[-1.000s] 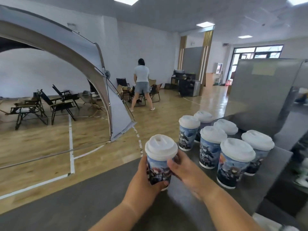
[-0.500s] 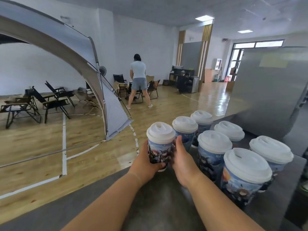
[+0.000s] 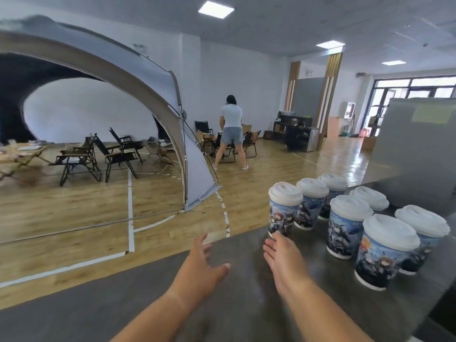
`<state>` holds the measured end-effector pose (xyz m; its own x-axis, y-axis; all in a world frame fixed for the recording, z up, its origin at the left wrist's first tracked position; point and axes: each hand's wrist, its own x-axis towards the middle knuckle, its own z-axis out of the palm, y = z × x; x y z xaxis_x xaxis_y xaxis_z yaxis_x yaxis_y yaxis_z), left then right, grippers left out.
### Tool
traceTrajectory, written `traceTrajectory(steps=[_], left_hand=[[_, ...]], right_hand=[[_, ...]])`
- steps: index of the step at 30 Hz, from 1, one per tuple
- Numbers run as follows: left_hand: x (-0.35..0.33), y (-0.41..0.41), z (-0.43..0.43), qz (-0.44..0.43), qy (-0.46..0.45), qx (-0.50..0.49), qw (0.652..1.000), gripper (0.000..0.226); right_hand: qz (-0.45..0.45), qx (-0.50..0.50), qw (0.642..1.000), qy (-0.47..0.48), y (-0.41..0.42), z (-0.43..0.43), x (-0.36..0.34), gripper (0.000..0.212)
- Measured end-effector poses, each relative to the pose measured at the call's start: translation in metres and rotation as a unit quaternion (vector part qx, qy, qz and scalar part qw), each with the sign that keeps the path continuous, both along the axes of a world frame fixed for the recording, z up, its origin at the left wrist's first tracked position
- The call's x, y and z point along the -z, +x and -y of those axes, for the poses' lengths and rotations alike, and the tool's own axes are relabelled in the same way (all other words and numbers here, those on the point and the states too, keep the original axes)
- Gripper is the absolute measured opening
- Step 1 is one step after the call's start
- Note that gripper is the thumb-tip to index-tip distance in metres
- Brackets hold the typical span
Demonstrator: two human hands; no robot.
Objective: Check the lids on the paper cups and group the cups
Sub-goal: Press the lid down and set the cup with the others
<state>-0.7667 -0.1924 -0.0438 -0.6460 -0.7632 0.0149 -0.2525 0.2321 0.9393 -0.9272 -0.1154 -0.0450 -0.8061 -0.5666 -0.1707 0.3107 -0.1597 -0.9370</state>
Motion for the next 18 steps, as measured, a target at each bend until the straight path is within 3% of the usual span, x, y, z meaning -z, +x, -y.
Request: traceTrajectory(steps=[4, 9, 14, 18], left_hand=[[-0.026, 0.122, -0.014, -0.056, -0.045, -0.022, 0.997, 0.074], [-0.037, 0.298, -0.045, -0.143, -0.039, -0.051, 0.988, 0.055], [-0.046, 0.448, -0.064, -0.209, -0.057, -0.074, 0.973, 0.056], [-0.064, 0.52, -0.059, -0.244, -0.105, -0.115, 0.957, 0.048]], right_hand=[[-0.013, -0.118, 0.992, -0.035, 0.131, 0.018, -0.031, 0.026], [-0.042, -0.234, 0.968, -0.078, 0.307, 0.031, -0.046, 0.031], [-0.096, -0.281, 0.953, -0.056, 0.439, 0.042, -0.042, 0.024], [-0.125, -0.283, 0.95, -0.036, 0.502, 0.051, -0.043, 0.023]])
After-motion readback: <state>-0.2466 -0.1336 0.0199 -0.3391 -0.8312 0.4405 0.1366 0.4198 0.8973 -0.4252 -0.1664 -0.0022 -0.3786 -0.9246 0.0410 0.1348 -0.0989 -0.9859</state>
